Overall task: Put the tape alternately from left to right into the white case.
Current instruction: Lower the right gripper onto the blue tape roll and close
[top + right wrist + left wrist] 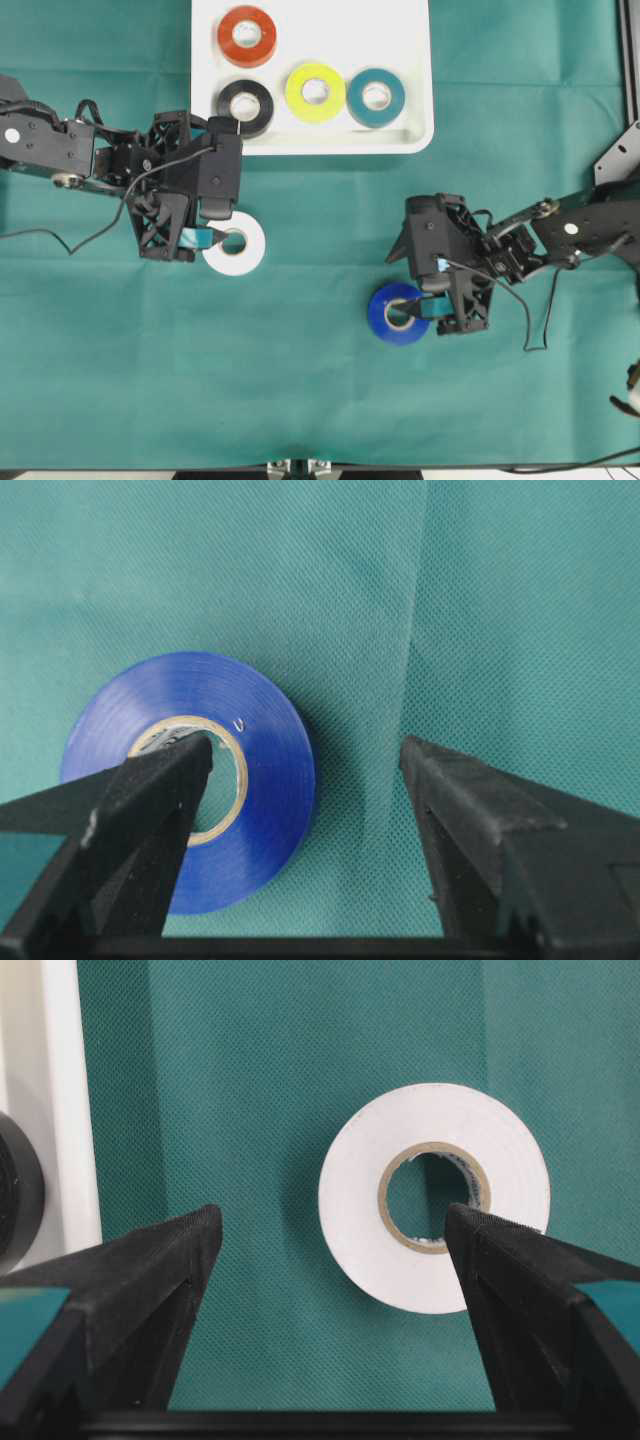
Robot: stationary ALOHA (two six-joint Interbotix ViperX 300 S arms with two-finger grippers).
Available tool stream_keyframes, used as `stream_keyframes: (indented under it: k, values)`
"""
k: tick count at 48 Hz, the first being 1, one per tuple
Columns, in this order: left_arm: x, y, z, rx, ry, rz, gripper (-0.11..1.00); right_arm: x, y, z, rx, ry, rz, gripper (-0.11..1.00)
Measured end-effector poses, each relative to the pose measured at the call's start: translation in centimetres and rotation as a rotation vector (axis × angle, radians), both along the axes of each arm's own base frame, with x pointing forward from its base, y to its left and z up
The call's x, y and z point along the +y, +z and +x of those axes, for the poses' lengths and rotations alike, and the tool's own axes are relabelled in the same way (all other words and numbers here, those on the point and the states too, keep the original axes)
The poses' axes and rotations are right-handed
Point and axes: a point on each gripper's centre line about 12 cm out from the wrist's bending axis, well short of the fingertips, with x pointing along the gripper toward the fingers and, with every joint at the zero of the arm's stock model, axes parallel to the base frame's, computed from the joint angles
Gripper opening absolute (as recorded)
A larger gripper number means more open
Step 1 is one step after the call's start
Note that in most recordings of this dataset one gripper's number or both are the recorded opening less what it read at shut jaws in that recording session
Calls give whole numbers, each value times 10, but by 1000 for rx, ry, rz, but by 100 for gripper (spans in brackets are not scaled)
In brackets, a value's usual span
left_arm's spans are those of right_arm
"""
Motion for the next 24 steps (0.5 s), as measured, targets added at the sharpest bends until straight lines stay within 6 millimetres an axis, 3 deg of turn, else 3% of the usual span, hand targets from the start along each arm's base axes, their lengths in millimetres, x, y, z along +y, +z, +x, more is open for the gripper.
stream_keyframes:
  k: [24]
  values:
    - [0,-1,-1,2,1,-1,78,4,-20,-1,88,-15,-23,81]
